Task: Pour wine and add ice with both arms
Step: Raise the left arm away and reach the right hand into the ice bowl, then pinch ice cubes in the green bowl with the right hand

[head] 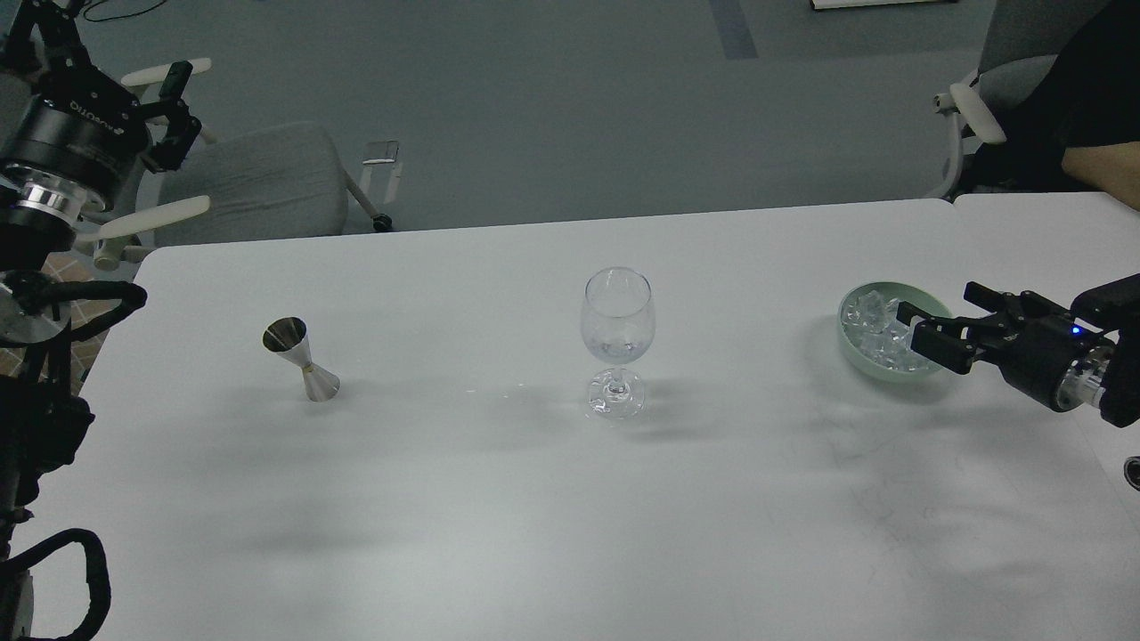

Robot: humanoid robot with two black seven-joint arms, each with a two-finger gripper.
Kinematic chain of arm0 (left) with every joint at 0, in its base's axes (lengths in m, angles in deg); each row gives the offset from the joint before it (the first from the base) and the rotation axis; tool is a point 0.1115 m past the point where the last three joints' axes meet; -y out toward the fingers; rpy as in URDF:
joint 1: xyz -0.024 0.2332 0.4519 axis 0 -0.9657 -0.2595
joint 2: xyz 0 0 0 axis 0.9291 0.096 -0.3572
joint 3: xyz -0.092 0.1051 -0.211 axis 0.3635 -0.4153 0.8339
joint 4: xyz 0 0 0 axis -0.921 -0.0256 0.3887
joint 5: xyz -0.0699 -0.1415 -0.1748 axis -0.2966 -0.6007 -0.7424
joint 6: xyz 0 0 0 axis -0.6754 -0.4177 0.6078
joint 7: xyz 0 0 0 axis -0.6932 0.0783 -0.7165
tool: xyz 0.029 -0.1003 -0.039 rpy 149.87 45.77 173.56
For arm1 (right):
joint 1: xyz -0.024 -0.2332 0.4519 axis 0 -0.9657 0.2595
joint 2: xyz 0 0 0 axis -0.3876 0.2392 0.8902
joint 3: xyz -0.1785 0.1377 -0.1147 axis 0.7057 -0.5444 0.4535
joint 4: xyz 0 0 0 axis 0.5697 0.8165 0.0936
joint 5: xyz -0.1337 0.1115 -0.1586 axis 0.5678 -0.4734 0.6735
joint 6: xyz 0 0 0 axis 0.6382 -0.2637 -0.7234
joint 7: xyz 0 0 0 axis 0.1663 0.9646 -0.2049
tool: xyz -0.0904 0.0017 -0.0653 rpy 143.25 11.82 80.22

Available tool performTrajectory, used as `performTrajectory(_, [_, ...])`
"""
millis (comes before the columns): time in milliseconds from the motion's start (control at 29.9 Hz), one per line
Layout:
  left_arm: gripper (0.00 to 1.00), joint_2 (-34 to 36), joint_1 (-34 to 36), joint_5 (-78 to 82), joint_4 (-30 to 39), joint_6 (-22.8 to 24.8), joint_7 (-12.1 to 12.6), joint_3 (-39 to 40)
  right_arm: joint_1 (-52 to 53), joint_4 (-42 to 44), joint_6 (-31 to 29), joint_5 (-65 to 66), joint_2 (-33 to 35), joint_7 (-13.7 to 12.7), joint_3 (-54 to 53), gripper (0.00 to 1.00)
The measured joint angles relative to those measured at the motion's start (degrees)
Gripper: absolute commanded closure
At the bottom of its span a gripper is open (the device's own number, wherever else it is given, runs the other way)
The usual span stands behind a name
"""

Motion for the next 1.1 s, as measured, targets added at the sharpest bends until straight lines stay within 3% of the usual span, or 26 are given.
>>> performTrajectory(501, [0.02,-0.4,4.0,0.0,-0.1,-0.9,0.3,-1.6,2.9,5.3,-4.8,0.0,-5.0,0.4,0.4,0.04])
performTrajectory(802, [0.02,-0.5,3.8,0.0,0.0,-0.9,0.2,-1.6,4.6,6.6,-6.6,0.0,-5.5,0.1,3.0,0.25])
performTrajectory(1102, [0.02,-0.5,3.5,-0.1,0.0,-0.7,0.2,-1.6,5.6,8.1,-6.7,-0.1,-6.3,-1.2,3.3,0.35])
